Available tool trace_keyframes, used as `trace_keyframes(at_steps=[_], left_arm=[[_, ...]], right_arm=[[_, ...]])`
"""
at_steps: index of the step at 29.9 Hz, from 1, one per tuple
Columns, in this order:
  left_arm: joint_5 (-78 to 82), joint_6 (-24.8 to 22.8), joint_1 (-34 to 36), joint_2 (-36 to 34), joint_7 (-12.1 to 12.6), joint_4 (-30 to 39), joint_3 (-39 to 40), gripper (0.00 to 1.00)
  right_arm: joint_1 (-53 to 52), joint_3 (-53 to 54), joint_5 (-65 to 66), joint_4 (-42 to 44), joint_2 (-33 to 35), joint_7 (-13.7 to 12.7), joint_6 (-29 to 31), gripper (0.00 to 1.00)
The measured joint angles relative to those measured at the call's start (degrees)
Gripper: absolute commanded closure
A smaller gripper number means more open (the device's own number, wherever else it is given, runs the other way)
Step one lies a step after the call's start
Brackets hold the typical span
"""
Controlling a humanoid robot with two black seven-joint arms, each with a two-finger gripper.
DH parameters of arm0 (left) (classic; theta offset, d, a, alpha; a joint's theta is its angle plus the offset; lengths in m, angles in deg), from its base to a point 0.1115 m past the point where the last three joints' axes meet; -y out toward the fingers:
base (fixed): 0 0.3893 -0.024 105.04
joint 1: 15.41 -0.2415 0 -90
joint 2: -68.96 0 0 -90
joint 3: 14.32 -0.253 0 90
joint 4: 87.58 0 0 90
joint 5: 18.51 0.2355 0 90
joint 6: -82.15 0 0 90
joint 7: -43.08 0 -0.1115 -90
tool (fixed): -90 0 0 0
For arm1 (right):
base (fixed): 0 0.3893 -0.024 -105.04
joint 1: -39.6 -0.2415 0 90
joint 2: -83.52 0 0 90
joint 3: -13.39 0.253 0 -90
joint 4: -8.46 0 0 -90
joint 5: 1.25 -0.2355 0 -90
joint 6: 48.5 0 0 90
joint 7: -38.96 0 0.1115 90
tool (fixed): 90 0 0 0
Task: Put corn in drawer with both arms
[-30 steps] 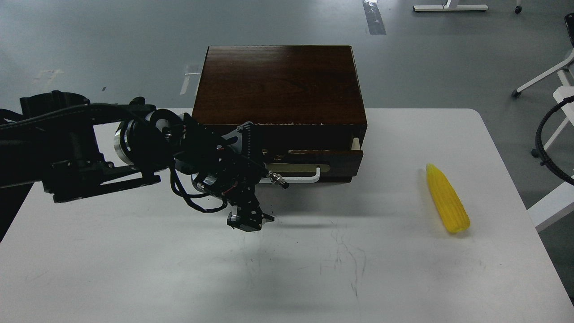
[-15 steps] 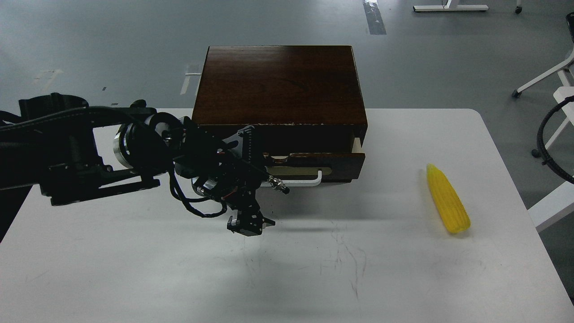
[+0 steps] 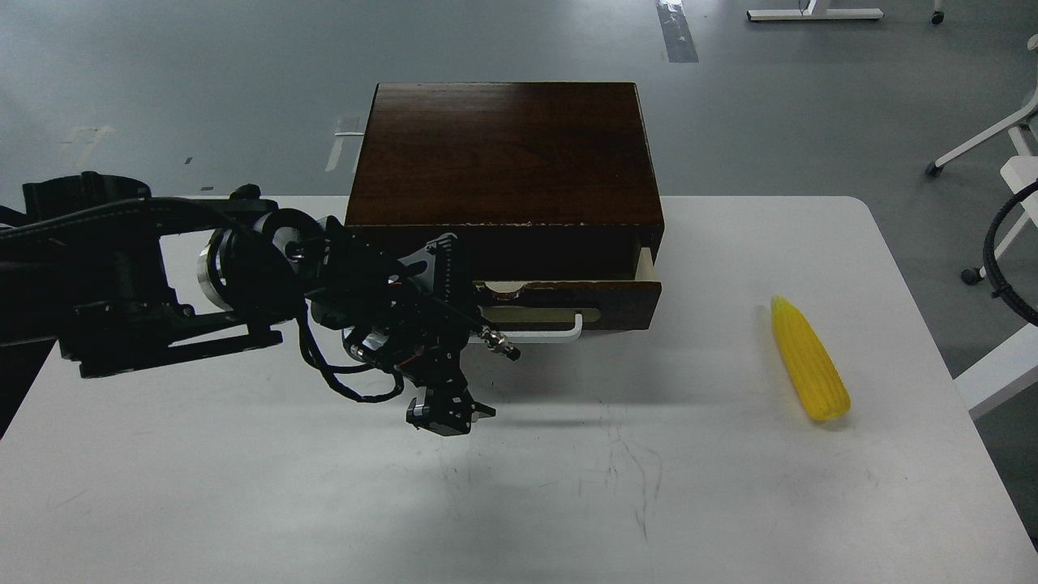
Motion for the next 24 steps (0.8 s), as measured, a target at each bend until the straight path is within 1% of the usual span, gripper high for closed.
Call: trace_keyframes(at_steps=[6, 17, 24], left_arm=[[0.0, 0.0, 0.0, -0.4, 0.0, 1.7, 0.1, 0.06], [-0.1, 0.0, -0.5, -0.4, 0.0, 1.4, 0.6, 0.03], [-0.9, 0.0, -0.6, -0.3, 1.0, -0.2, 0.6, 0.03]], right_arm=[[0.0, 0.0, 0.0, 0.0, 0.1, 0.0, 0.0, 0.00], [0.0, -0.1, 0.0, 0.1, 0.0, 0.0, 0.0, 0.00], [0.1, -0.2, 0.0, 0.1, -0.1, 0.0, 0.0, 0.00]])
